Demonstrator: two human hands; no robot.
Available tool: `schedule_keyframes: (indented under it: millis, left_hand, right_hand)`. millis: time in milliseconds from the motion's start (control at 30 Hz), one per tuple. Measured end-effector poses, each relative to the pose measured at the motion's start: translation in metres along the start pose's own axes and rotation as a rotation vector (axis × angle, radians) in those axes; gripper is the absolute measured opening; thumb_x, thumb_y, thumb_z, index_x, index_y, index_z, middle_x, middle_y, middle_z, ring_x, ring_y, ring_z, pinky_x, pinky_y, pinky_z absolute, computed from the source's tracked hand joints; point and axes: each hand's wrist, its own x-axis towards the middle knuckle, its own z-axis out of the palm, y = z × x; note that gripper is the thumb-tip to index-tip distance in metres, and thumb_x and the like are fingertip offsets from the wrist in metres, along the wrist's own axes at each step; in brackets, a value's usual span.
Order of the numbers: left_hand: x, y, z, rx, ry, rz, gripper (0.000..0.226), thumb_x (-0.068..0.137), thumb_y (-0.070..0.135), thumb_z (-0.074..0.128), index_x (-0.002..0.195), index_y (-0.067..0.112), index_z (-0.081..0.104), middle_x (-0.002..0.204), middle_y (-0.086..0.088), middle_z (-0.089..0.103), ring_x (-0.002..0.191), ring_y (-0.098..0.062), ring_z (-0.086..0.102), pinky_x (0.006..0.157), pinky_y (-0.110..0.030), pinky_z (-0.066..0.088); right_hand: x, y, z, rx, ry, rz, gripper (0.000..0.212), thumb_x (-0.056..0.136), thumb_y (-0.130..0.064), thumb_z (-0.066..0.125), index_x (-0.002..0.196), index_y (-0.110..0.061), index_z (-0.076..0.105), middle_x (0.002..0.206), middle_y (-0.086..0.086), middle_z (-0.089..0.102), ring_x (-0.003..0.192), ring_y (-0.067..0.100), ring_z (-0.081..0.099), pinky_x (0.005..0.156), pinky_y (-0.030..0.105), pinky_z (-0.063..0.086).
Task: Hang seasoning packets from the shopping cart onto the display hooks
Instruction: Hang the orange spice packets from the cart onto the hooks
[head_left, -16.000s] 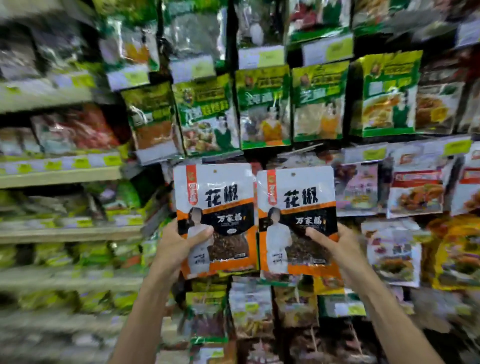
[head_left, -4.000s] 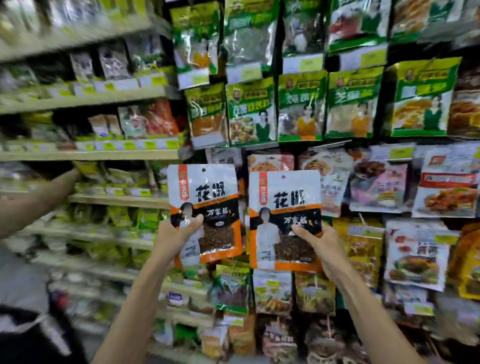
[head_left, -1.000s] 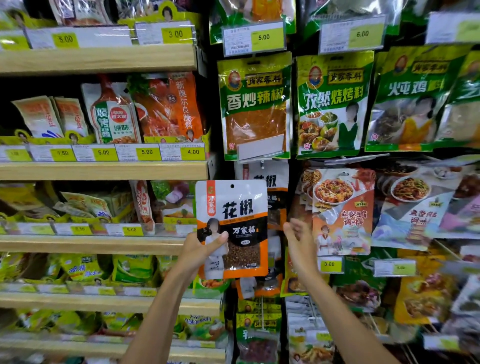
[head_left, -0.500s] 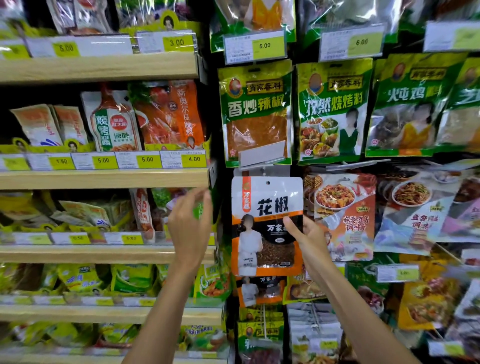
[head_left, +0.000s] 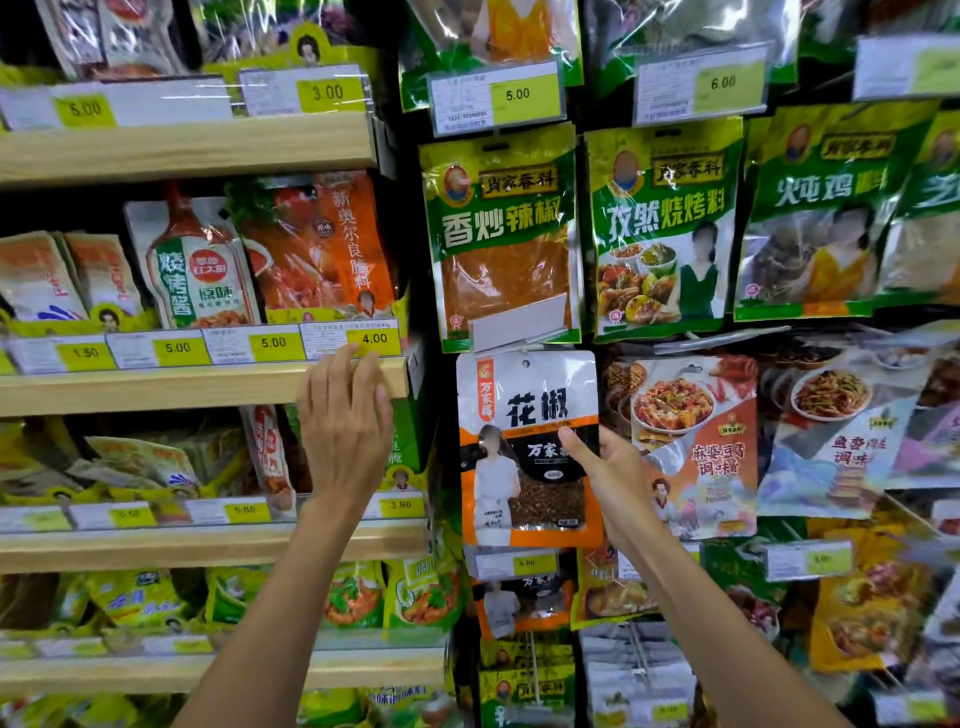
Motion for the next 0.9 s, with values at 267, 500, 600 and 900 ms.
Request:
schedule_keyframes:
  millis: [267, 500, 600, 900]
  left_hand:
    - [0.002, 0.001, 0.004, -0.046, 0.029, -0.004, 0.023, 0.098, 0.016, 0.040, 0.115, 0.006, 0.052, 0.120, -0.021, 0.056, 0.112, -0.031, 0.043, 0.100, -0.047, 0.035]
    - [0.003, -0.001, 0.002, -0.050, 0.015, 0.004, 0.024, 0.097, 0.016, 0.041, 0.115, 0.006, 0.053, 0.120, -0.020, 0.056, 0.112, -0.031, 0.044, 0.100, -0.046, 0.035]
    - [0.002, -0.002, 0.001, -0.039, -0.003, 0.001, 0.024, 0.097, 0.016, 0.043, 0.115, 0.006, 0.054, 0.120, -0.020, 0.056, 0.113, -0.030, 0.044, 0.101, -0.045, 0.034]
    - [0.006, 0.003, -0.011, -0.058, -0.027, -0.003, 0.025, 0.096, 0.015, 0.046, 0.114, 0.001, 0.057, 0.120, -0.021, 0.057, 0.113, -0.031, 0.045, 0.102, -0.044, 0.034]
  right_hand:
    - [0.003, 0.004, 0.000, -0.087, 0.044, -0.008, 0.008, 0.093, -0.023, 0.061, 0.090, -0.028, 0.066, 0.090, -0.013, 0.070, 0.080, -0.009, 0.065, 0.067, 0.010, 0.051]
    - [0.022, 0.008, 0.016, -0.142, 0.116, 0.027, 0.014, 0.092, -0.025, 0.062, 0.095, -0.013, 0.069, 0.097, 0.004, 0.071, 0.095, 0.016, 0.066, 0.085, 0.033, 0.052]
    - [0.037, 0.011, 0.021, -0.176, 0.156, 0.055, 0.019, 0.092, -0.025, 0.062, 0.094, -0.007, 0.068, 0.096, 0.010, 0.071, 0.095, 0.023, 0.065, 0.086, 0.038, 0.050]
    - [0.055, 0.014, 0.029, -0.399, 0.258, 0.091, 0.035, 0.094, -0.028, 0.060, 0.115, -0.001, 0.060, 0.114, 0.015, 0.065, 0.111, 0.031, 0.059, 0.085, 0.033, 0.047]
